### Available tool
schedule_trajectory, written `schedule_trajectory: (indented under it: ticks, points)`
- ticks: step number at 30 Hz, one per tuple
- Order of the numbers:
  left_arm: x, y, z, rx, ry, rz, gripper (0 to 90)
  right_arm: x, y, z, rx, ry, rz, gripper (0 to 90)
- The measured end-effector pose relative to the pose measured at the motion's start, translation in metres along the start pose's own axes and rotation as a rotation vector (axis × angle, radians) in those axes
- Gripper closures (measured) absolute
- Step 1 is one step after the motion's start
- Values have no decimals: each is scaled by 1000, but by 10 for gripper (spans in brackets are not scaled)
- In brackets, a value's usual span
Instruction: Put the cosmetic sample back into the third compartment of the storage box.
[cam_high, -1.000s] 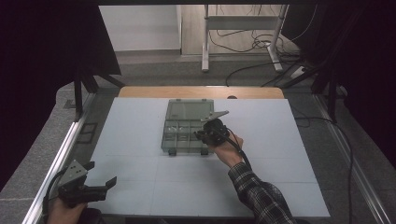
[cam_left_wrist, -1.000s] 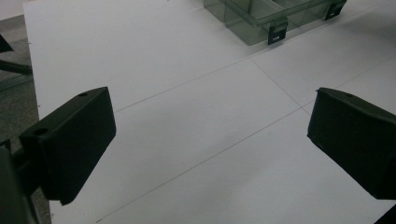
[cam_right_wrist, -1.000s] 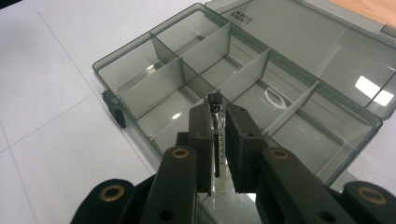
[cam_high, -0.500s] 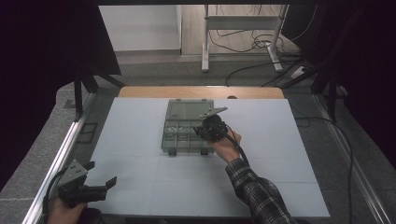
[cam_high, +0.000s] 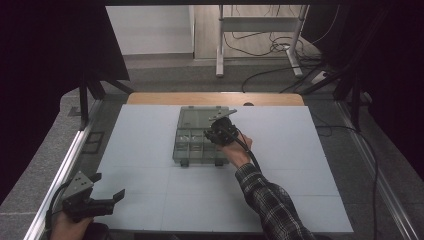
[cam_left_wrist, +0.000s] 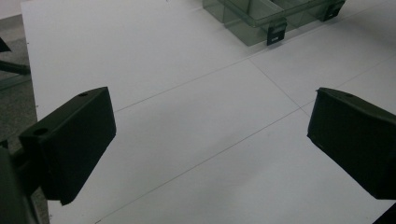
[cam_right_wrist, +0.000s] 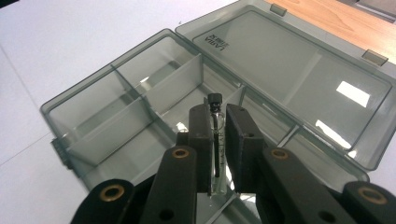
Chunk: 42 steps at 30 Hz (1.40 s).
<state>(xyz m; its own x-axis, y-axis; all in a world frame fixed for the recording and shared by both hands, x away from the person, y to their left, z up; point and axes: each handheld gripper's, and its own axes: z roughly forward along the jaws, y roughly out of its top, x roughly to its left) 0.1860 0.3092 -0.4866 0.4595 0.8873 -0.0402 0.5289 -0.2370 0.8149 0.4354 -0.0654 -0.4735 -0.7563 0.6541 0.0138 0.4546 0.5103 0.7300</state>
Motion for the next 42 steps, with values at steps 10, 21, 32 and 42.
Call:
schedule_trajectory:
  ticks: [10,21,32,42]
  points:
    - [0,0,0,1,-1,0,13,-8,1,16,11,-27,16,805]
    - [1,0,0,-2,-3,-8,13,-12,-3,28,26,-30,38,782]
    - [0,0,0,-1,-2,-5,13,-10,-2,23,25,-8,45,651]
    - [0,0,0,0,0,-4,14,-5,-1,15,19,7,42,473]
